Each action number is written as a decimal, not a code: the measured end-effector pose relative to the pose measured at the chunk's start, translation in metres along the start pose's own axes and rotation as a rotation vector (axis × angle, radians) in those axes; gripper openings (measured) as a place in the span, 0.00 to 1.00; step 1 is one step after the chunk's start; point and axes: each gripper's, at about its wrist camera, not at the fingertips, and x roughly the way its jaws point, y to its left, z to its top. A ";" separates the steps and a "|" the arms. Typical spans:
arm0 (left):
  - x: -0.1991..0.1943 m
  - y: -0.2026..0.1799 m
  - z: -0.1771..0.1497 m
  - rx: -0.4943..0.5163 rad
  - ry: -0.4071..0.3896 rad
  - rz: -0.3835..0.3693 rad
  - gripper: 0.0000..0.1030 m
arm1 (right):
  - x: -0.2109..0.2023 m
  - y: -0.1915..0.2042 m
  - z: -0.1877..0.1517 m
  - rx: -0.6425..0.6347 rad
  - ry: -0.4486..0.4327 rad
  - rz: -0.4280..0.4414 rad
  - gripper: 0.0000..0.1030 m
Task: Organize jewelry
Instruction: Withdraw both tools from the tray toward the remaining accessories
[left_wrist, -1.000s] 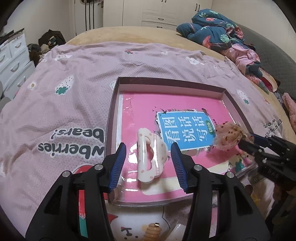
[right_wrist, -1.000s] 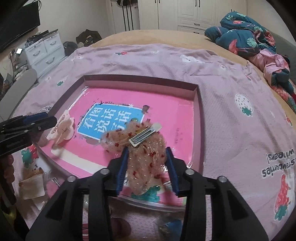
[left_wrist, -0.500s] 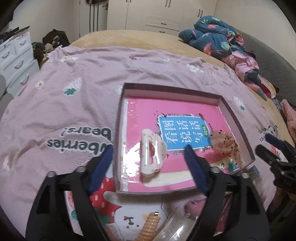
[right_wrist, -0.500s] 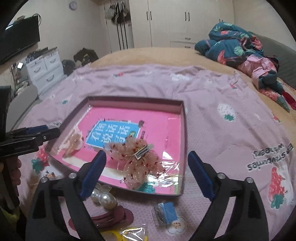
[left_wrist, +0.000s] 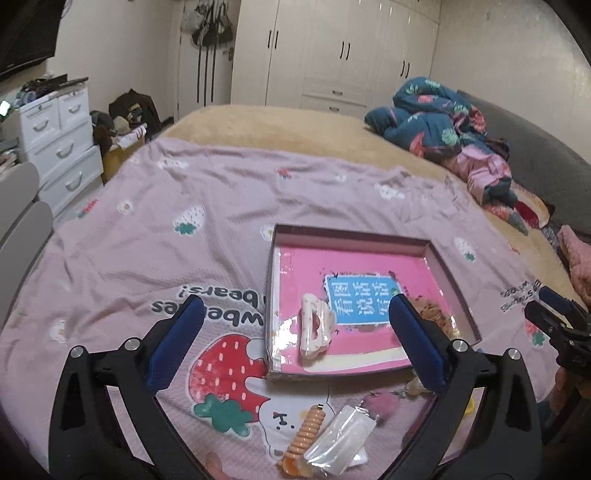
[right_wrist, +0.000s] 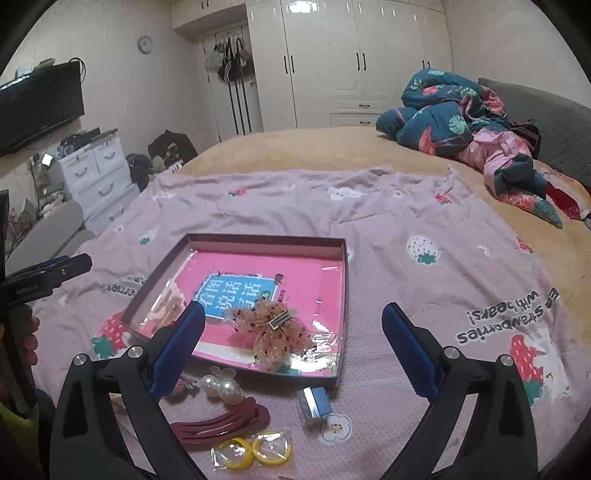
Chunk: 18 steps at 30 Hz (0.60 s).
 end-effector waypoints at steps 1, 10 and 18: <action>-0.007 0.000 0.000 -0.002 -0.014 -0.003 0.91 | -0.004 0.000 0.000 0.000 -0.006 0.001 0.93; -0.043 -0.007 -0.003 0.000 -0.071 -0.023 0.91 | -0.039 0.005 -0.001 -0.012 -0.051 0.014 0.94; -0.059 -0.017 -0.016 0.032 -0.078 -0.022 0.91 | -0.063 0.010 -0.006 -0.026 -0.066 0.034 0.94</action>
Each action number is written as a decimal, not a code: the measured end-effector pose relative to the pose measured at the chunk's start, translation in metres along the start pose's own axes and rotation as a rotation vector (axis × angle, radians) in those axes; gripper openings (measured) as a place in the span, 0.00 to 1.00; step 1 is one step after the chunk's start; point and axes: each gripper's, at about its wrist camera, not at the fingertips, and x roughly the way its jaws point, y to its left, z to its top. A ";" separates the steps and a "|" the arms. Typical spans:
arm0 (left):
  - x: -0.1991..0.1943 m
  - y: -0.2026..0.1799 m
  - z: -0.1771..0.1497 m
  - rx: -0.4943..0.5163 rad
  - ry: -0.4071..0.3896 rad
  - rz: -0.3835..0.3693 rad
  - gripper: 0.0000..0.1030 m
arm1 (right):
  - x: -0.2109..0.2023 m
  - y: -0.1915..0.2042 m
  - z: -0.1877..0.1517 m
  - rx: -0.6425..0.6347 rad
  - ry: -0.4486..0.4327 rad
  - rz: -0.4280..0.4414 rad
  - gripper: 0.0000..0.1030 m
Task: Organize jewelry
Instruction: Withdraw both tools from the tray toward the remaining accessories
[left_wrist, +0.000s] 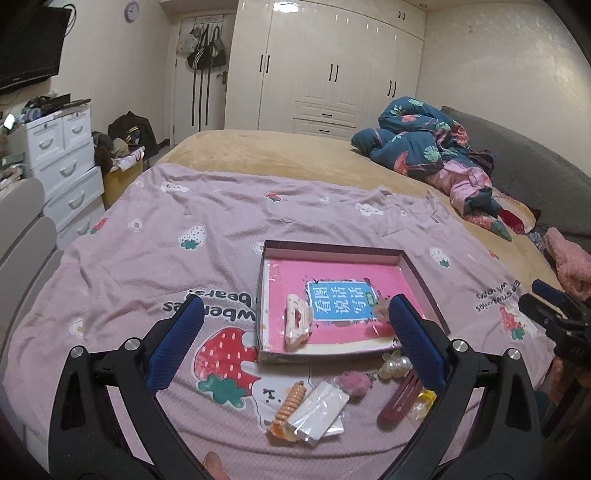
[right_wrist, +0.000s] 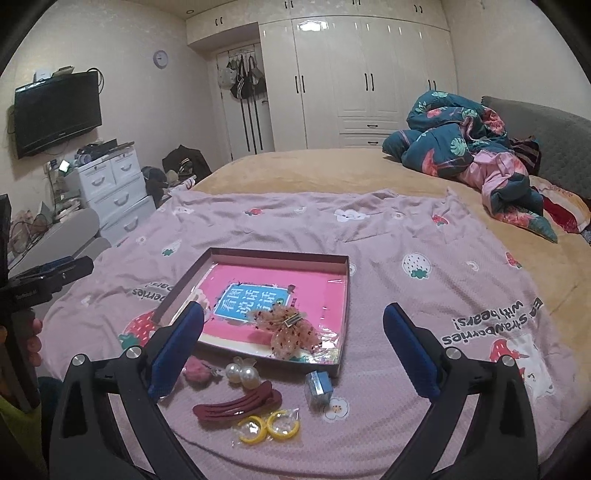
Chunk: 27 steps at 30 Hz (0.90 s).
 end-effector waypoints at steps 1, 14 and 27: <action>-0.002 -0.001 -0.002 0.006 0.001 -0.001 0.91 | -0.002 0.001 -0.001 -0.002 0.001 0.005 0.94; -0.015 -0.006 -0.030 0.030 0.033 0.009 0.91 | -0.012 0.016 -0.014 -0.028 0.025 0.046 0.95; -0.019 -0.007 -0.056 0.061 0.074 0.006 0.91 | -0.013 0.027 -0.034 -0.060 0.072 0.077 0.95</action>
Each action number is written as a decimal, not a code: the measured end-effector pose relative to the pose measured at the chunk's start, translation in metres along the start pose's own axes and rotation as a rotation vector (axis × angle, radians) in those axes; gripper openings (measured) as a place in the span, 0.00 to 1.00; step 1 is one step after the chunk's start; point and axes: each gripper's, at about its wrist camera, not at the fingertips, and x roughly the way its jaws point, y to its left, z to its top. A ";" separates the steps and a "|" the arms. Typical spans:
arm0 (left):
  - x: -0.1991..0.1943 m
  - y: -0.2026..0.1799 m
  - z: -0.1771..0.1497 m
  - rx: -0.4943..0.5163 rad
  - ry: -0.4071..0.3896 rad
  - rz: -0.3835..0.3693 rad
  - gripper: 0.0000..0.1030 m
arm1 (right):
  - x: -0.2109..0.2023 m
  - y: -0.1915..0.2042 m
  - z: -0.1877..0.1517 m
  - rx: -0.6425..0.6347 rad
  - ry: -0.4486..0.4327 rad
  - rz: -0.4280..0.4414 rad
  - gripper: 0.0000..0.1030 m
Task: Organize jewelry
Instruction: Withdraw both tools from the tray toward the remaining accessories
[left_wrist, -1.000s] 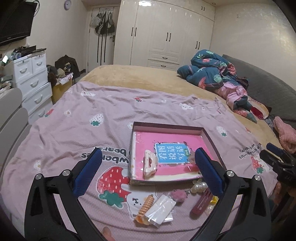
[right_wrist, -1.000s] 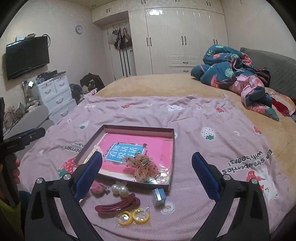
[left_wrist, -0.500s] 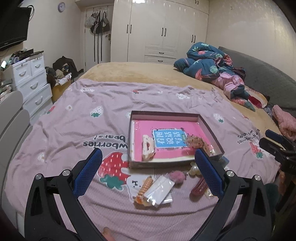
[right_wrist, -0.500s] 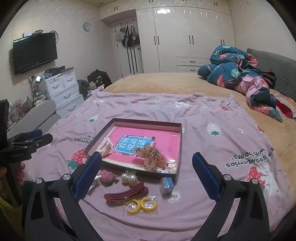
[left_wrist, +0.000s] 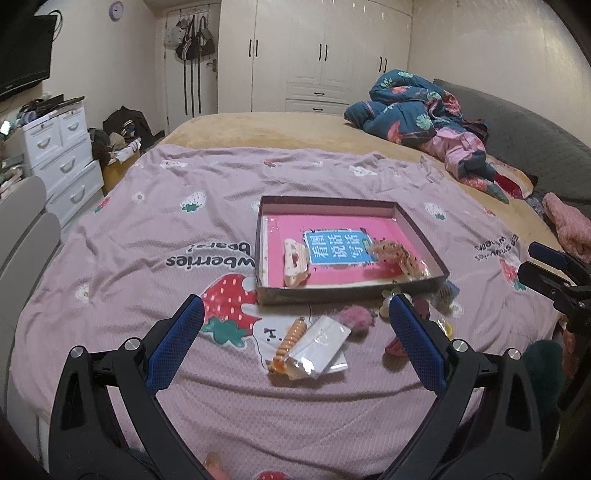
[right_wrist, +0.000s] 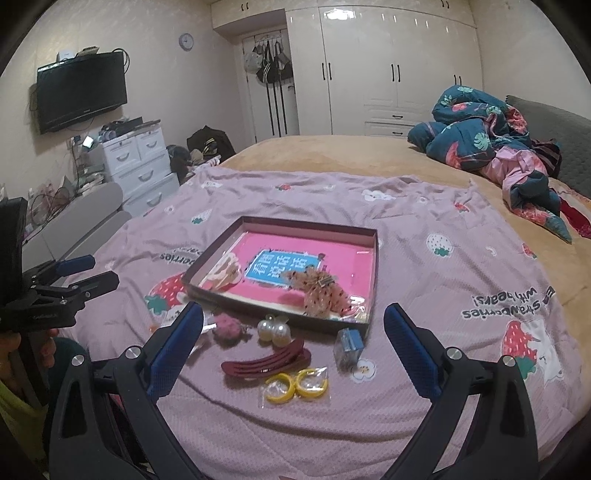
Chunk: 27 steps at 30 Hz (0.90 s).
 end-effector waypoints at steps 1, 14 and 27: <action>0.000 -0.001 -0.002 0.004 0.004 0.000 0.91 | 0.000 0.000 -0.002 0.000 0.005 0.002 0.95; 0.007 -0.006 -0.024 0.050 0.065 -0.007 0.91 | 0.009 0.001 -0.025 -0.010 0.079 0.016 0.95; 0.030 -0.023 -0.045 0.130 0.133 -0.016 0.91 | 0.032 0.001 -0.044 -0.003 0.160 0.048 0.95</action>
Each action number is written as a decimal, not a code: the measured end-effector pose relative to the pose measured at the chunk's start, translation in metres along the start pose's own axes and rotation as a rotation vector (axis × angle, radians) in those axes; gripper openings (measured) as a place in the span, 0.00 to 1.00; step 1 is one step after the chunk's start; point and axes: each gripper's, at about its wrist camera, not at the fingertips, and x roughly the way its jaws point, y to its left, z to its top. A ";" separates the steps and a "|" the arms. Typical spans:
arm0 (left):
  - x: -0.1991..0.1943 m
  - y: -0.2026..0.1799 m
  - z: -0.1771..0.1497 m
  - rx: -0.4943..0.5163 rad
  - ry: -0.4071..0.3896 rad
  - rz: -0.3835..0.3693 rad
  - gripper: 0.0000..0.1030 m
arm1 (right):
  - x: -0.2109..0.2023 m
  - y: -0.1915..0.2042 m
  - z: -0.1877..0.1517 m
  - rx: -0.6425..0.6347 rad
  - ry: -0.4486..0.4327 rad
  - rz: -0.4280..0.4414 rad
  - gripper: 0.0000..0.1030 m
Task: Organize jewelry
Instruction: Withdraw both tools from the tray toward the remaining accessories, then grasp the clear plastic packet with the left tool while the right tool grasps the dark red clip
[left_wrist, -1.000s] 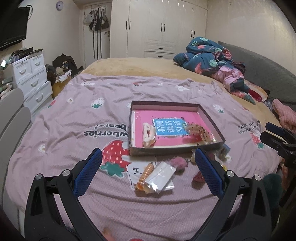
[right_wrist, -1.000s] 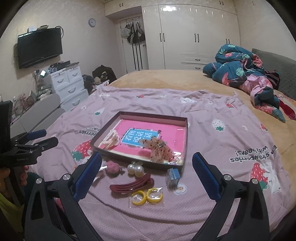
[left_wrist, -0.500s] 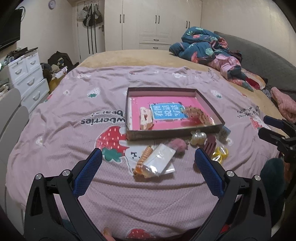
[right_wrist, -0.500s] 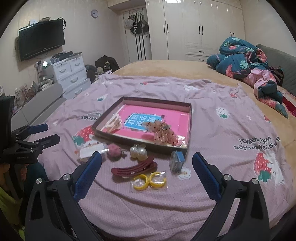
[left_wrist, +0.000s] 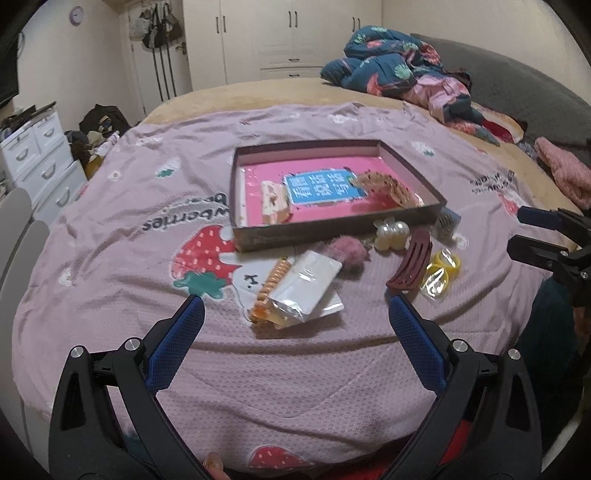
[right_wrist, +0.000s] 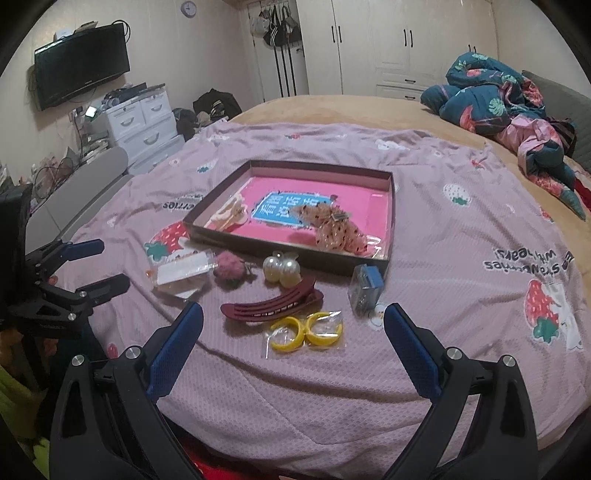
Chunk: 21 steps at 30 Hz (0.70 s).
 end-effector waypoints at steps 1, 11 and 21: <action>0.003 -0.002 -0.001 0.006 0.007 -0.003 0.91 | 0.003 -0.001 -0.001 0.002 0.006 0.004 0.95; 0.033 -0.008 0.004 0.098 0.047 -0.002 0.79 | 0.039 -0.006 -0.003 0.032 0.090 0.067 0.94; 0.060 -0.014 0.014 0.179 0.103 -0.055 0.68 | 0.078 -0.003 0.005 0.016 0.161 0.085 0.76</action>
